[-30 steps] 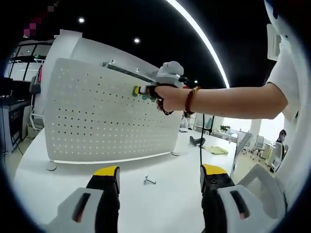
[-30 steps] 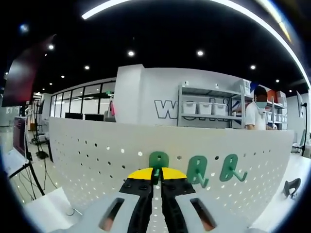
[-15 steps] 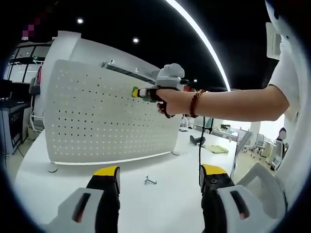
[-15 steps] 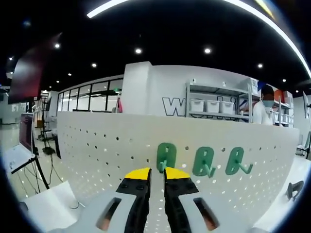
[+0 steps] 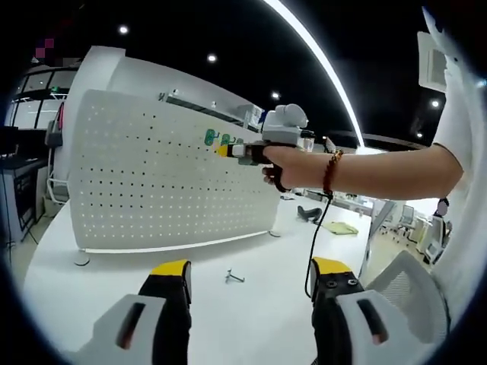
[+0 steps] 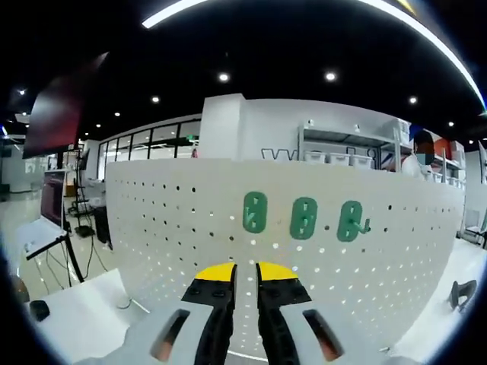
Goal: Insert the hook assembly into the mounting plate slot until the hook locks in place.
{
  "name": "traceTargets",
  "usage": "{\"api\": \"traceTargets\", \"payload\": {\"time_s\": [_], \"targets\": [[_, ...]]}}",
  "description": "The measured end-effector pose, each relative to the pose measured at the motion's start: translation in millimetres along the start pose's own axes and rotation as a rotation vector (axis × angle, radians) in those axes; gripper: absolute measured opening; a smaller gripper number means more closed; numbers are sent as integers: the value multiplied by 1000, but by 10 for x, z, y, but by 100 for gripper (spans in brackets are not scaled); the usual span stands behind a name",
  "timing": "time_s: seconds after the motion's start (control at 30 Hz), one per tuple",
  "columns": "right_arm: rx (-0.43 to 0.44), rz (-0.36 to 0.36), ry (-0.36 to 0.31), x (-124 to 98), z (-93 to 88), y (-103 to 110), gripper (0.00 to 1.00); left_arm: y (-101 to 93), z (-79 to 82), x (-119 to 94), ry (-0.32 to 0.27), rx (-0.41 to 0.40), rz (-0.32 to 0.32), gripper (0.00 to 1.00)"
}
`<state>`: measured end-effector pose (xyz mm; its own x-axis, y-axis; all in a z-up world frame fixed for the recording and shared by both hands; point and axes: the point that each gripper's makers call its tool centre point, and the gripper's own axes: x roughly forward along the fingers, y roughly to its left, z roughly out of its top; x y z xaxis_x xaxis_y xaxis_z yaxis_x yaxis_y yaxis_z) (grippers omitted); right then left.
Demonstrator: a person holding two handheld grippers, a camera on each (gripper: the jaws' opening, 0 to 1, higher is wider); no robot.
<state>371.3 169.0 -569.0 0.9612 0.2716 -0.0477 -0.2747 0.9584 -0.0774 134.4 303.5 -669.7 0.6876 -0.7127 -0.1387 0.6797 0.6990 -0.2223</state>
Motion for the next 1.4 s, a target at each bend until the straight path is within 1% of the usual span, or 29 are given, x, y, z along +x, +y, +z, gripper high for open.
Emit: {"api": "traceTargets", "payload": {"time_s": [0.03,0.1,0.17,0.23,0.3,0.37,0.4,0.5,0.57,0.6,0.63,0.7,0.73,0.8,0.83,0.87,0.93,1.03,1.13,1.2,1.3,1.33,1.37,1.4], "targets": [[-5,15,5,-45,-28,22,9,-4,7,3,-2,1,-2,61],[1,23,6,-119,-67,25,9,-6,5,26,-5,2,-3,63],[32,35,8,-195,-112,29,10,-16,-31,54,12,4,-8,62],[34,45,7,-256,-141,41,11,-17,-63,81,34,1,-5,61],[45,62,17,-349,-208,66,11,-40,-50,97,36,-6,-10,59],[52,66,18,-385,-246,59,11,-69,-43,120,42,-6,-24,57],[74,73,27,-430,-308,56,11,-73,-47,139,49,3,-30,58],[73,75,33,-500,-383,54,11,-74,-66,189,69,24,-44,59],[90,78,42,-567,-450,50,11,-71,-67,221,78,44,-51,60],[92,73,55,-606,-494,44,11,-74,-65,234,81,49,-56,60],[83,76,59,-643,-526,39,11,-70,-63,247,83,57,-58,60],[110,78,61,-693,-558,34,13,-50,-61,279,89,62,-60,60],[108,83,60,-716,-568,36,13,-49,-69,292,97,62,-64,60],[111,84,64,-778,-599,35,14,-39,-107,330,126,53,-68,62],[113,92,63,-813,-615,49,15,-40,-111,346,127,63,-71,62],[112,98,62,-833,-624,59,16,-38,-118,366,124,89,-74,62],[116,102,68,-888,-659,69,16,-31,-133,402,132,84,-77,62],[118,125,69,-950,-705,104,20,-14,-167,453,148,104,-76,63],[131,124,74,-1010,-751,83,21,3,-180,491,159,113,-79,63],[128,125,80,-1040,-787,72,24,21,-181,509,161,116,-75,63],[144,127,88,-1101,-851,53,25,45,-198,548,170,123,-68,62],[146,131,95,-1129,-894,61,25,60,-219,558,183,123,-60,63],[143,138,103,-1150,-927,71,26,70,-262,567,213,123,-57,63],[144,141,114,-1182,-976,78,27,67,-264,582,212,131,-58,63]]}}
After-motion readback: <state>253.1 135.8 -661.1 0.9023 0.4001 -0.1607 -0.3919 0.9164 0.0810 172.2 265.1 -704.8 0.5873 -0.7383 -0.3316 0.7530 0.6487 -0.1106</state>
